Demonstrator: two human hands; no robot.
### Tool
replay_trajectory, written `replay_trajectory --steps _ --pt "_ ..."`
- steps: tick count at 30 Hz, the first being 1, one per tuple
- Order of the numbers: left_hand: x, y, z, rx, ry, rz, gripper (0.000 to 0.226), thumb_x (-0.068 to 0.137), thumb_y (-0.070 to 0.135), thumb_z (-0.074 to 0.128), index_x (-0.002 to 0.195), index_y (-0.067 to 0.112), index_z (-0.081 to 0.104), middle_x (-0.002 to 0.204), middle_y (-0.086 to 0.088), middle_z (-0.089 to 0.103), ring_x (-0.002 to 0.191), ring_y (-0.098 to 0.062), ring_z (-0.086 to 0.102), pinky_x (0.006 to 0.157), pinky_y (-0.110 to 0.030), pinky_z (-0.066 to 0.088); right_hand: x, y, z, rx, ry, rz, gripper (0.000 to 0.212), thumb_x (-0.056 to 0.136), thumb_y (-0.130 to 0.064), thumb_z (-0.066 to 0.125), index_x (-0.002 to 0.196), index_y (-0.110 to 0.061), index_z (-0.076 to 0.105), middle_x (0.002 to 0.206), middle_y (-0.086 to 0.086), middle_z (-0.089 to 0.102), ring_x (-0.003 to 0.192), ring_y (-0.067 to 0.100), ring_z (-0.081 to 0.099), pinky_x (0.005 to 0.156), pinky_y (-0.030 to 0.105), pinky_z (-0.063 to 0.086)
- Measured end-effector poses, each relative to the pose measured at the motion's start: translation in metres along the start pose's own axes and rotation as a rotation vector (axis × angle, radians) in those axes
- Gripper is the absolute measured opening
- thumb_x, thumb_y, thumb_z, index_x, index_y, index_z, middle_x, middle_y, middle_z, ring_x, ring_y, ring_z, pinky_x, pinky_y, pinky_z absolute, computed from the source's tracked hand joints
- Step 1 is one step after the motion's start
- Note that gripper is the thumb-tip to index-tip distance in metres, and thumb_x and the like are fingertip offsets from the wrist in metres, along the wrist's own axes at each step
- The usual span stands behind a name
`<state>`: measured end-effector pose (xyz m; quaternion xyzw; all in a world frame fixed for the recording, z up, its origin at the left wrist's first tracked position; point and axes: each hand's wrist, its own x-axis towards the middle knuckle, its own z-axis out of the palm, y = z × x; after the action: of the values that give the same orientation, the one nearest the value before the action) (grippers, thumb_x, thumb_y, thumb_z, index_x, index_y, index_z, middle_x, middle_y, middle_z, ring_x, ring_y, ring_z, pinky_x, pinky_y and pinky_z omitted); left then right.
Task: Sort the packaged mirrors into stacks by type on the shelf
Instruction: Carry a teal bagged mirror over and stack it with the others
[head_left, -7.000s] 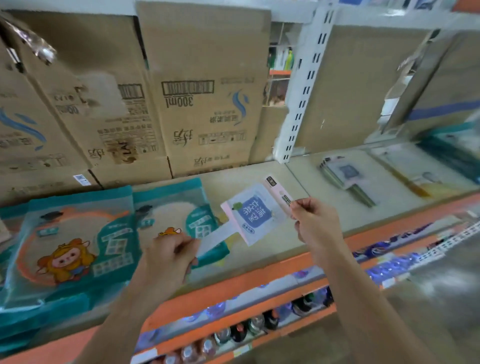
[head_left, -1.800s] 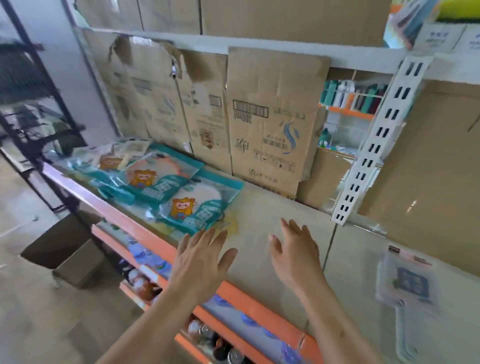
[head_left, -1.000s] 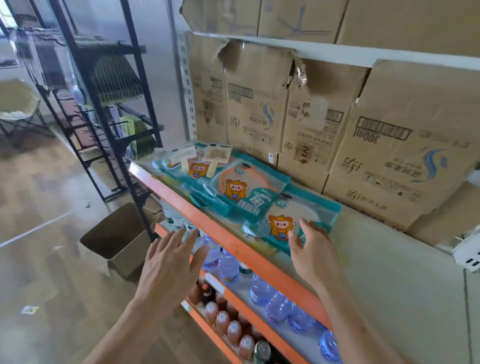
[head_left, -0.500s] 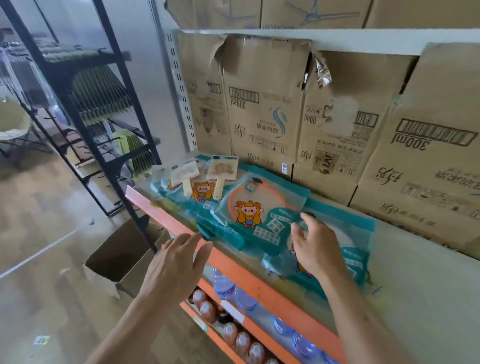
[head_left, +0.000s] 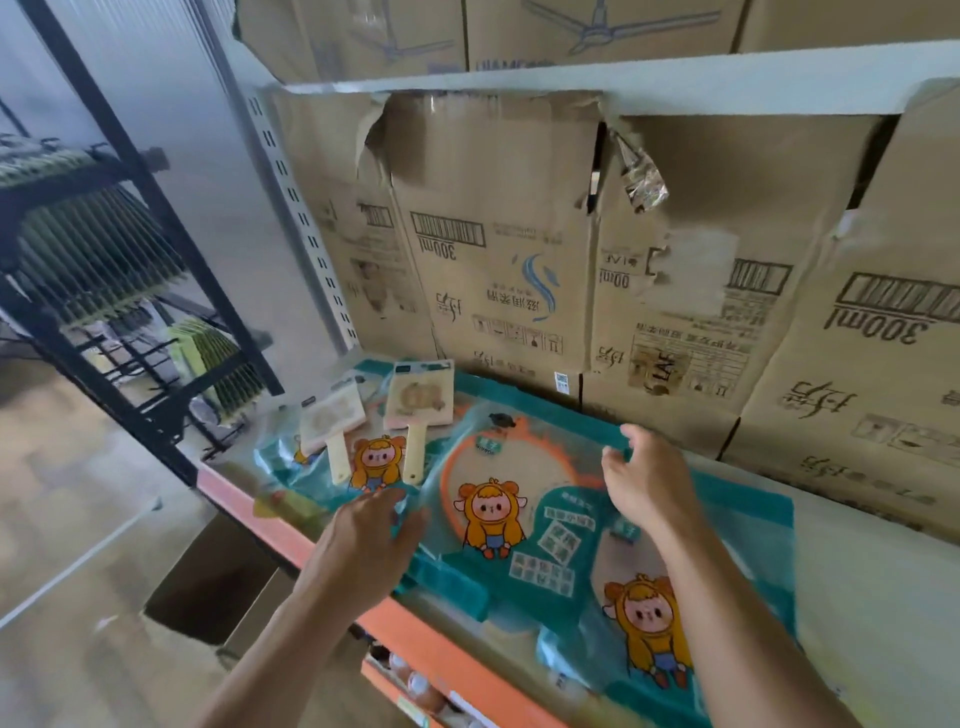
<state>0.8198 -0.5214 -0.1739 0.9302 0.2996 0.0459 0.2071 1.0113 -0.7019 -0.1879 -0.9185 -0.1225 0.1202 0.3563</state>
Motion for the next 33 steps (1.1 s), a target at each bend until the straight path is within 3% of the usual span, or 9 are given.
replay_trajectory --steps 6,10,13,15,18,21,26,30,33 --pt "0.011 -0.004 0.002 -0.229 -0.115 -0.139 0.032 0.095 0.028 0.054 0.127 0.026 0.054 0.074 0.011 0.056 0.062 -0.003 0.054 0.057 -0.021 0.051 0.018 -0.001 0.012 0.149 0.009 0.092 0.048 0.095 -0.024 0.052 0.140 -0.011 0.041 0.141 0.010 0.047 0.127 0.025 0.047 0.105 0.036 0.037" --pt "0.013 -0.005 0.001 -0.351 -0.176 -0.177 0.031 0.093 0.021 0.058 0.124 0.023 0.055 0.085 0.008 0.059 0.071 -0.004 0.060 0.050 -0.012 0.047 0.018 -0.003 0.016 0.291 0.140 0.109 0.049 0.090 -0.022 0.058 0.137 -0.012 0.045 0.130 0.011 0.058 0.114 0.025 0.056 0.099 0.041 0.046" --pt "0.014 -0.006 -0.001 -0.451 -0.179 -0.188 0.031 0.092 0.017 0.058 0.122 0.019 0.055 0.093 0.002 0.061 0.076 -0.010 0.065 0.057 -0.017 0.055 0.012 -0.004 0.018 0.270 0.204 0.074 0.044 0.091 -0.025 0.059 0.132 -0.012 0.051 0.127 0.009 0.060 0.112 0.024 0.058 0.097 0.040 0.048" --pt "0.015 -0.007 -0.001 -0.480 -0.179 -0.188 0.030 0.091 0.016 0.058 0.120 0.020 0.054 0.094 0.001 0.060 0.074 -0.012 0.065 0.057 -0.019 0.055 0.007 -0.004 0.020 0.197 0.229 0.017 0.032 0.092 -0.026 0.056 0.118 -0.009 0.061 0.114 0.008 0.065 0.099 0.021 0.060 0.085 0.034 0.049" --pt "0.017 -0.011 -0.002 -0.488 -0.198 -0.167 0.028 0.092 0.019 0.057 0.119 0.024 0.053 0.096 0.001 0.059 0.075 -0.012 0.064 0.053 -0.017 0.052 -0.003 -0.008 0.021 0.134 0.303 -0.021 0.026 0.095 -0.024 0.053 0.107 -0.006 0.066 0.102 0.008 0.065 0.087 0.017 0.056 0.074 0.025 0.040" --pt "0.020 -0.020 -0.003 -0.492 -0.218 -0.144 0.021 0.092 0.021 0.058 0.111 0.028 0.056 0.096 0.000 0.061 0.081 -0.013 0.064 0.062 -0.025 0.057 -0.009 -0.012 0.020 0.163 0.412 0.009 0.025 0.096 -0.025 0.050 0.104 -0.005 0.065 0.099 0.011 0.065 0.086 0.022 0.057 0.073 0.029 0.043" --pt "0.026 -0.037 -0.011 -0.356 -0.215 -0.076 0.010 0.088 0.022 0.064 0.081 0.015 0.066 0.074 -0.006 0.067 0.059 -0.012 0.062 0.063 -0.042 0.055 -0.017 -0.017 0.014 0.222 0.514 0.094 0.024 0.096 -0.024 0.050 0.088 -0.005 0.062 0.084 0.006 0.060 0.078 0.022 0.056 0.068 0.029 0.040" --pt "0.029 -0.051 -0.014 -0.355 -0.252 -0.045 0.018 0.086 0.023 0.065 0.077 0.008 0.063 0.056 0.000 0.065 0.049 -0.005 0.059 0.063 -0.039 0.055 -0.026 -0.023 0.017 0.326 0.546 0.175 0.018 0.094 -0.023 0.054 0.085 -0.010 0.062 0.082 0.007 0.062 0.075 0.022 0.058 0.064 0.031 0.043" --pt "0.030 -0.058 -0.014 -0.420 -0.293 -0.018 0.016 0.087 0.018 0.065 0.078 0.006 0.061 0.057 -0.004 0.064 0.047 -0.005 0.059 0.057 -0.034 0.054 -0.037 -0.023 0.020 0.376 0.587 0.226 0.017 0.093 -0.022 0.057 0.084 -0.009 0.064 0.080 0.007 0.063 0.071 0.019 0.056 0.060 0.028 0.043"
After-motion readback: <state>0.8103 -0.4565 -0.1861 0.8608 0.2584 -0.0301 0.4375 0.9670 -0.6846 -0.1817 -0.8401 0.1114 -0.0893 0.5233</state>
